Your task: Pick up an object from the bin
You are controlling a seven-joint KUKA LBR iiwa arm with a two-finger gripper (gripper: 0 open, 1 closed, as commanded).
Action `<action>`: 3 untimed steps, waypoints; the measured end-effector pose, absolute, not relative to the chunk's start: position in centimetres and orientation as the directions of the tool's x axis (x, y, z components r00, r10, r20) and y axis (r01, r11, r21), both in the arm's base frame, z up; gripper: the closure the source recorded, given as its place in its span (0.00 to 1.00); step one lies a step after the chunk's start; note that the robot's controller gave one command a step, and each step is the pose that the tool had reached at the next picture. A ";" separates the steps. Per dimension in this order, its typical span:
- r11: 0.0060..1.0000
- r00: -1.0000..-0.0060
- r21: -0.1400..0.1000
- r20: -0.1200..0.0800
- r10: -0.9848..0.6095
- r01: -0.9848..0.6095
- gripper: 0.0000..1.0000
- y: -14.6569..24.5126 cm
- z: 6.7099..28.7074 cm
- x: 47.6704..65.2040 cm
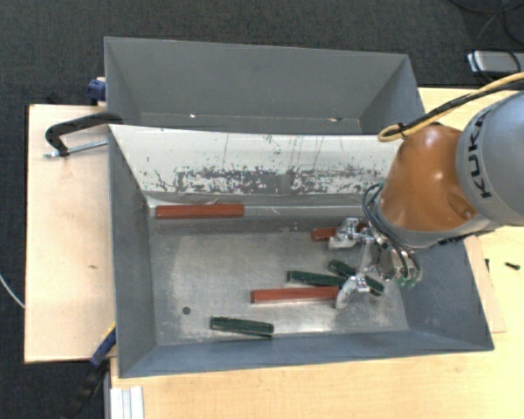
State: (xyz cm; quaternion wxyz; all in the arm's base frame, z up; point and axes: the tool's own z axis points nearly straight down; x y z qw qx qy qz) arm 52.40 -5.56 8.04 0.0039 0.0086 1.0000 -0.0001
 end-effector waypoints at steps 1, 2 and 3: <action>0.997 -0.997 0.001 -0.006 0.083 0.083 0.00 -3.9 9.4 52.0; 0.997 -0.997 0.001 -0.001 0.078 0.078 0.00 -2.5 7.2 51.6; 0.997 -0.997 0.000 0.001 0.083 0.083 1.00 -1.7 7.6 52.2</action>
Offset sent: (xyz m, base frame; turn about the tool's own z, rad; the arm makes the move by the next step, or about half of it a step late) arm -0.0096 0.0313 -0.0104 0.0597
